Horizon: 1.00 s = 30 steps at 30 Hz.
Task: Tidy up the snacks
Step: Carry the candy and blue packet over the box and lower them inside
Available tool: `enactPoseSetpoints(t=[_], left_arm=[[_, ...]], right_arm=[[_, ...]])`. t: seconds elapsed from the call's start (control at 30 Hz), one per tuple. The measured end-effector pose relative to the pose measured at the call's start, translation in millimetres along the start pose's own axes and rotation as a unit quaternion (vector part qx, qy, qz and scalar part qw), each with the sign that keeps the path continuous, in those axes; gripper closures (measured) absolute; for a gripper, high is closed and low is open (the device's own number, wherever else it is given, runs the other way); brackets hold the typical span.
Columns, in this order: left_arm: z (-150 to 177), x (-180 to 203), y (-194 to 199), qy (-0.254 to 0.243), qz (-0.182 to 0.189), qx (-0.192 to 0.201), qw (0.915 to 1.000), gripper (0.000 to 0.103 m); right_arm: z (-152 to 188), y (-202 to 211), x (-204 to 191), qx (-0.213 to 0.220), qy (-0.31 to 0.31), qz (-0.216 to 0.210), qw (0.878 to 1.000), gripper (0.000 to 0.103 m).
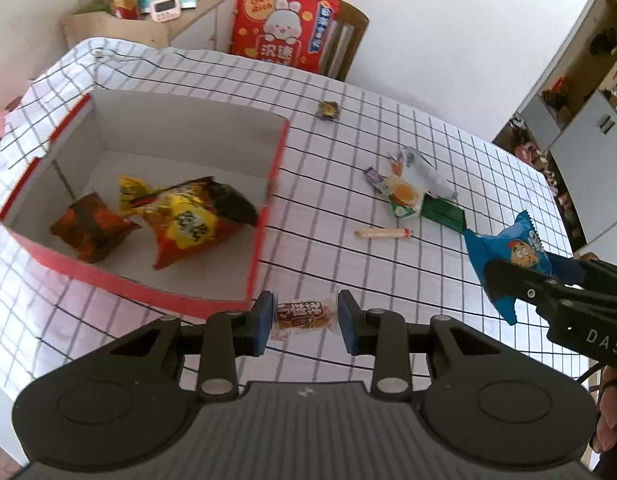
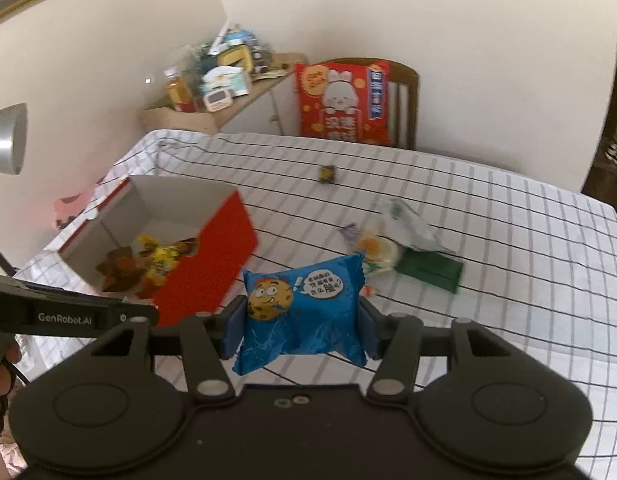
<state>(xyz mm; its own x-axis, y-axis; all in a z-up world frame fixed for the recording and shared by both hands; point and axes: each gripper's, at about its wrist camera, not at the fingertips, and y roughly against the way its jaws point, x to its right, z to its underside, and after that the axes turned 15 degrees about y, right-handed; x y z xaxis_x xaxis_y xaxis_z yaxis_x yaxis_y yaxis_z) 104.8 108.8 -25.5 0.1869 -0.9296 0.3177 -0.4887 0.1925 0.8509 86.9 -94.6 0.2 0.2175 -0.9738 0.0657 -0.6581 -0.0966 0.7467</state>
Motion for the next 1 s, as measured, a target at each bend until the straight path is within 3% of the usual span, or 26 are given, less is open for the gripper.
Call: enactPoseSetpoints(t=[0.53,1.0], left_arm=[[-51,-86,27,0.060,-0.025,0.050,0.9966,0.069],[-115,-151,-2,0.107,-0.086,0.075,0.9877,0.069]], right_arm=[[-47,-39,-92,0.000,0.064,-0.044,0.997,0.048],[-85,-107,-137,-0.017,0.088,-0.036,0.995,0.048]])
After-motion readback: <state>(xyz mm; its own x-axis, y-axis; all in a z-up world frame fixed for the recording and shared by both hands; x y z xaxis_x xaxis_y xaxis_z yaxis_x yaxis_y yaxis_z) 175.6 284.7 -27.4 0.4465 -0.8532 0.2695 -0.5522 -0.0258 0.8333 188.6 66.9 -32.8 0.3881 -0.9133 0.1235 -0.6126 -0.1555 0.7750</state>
